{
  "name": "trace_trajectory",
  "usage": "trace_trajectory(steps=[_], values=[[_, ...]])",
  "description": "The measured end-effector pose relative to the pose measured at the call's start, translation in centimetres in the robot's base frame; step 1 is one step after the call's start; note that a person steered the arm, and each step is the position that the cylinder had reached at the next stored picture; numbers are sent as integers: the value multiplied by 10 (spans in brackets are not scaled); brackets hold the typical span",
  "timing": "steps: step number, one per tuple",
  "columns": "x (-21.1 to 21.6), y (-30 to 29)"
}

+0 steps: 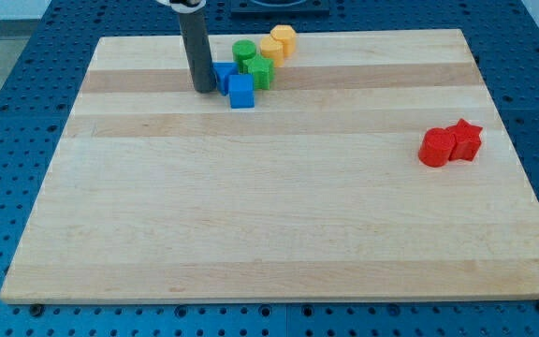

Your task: Move the red star to the top of the red circle

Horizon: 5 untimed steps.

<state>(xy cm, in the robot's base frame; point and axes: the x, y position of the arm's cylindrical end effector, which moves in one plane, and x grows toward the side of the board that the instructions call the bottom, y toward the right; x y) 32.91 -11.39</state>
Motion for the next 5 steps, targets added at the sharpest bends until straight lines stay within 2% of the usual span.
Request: trace_trajectory(steps=[1,2,3,4,5], values=[[125,13],[180,98],[176,220],[138,348],[136,361]])
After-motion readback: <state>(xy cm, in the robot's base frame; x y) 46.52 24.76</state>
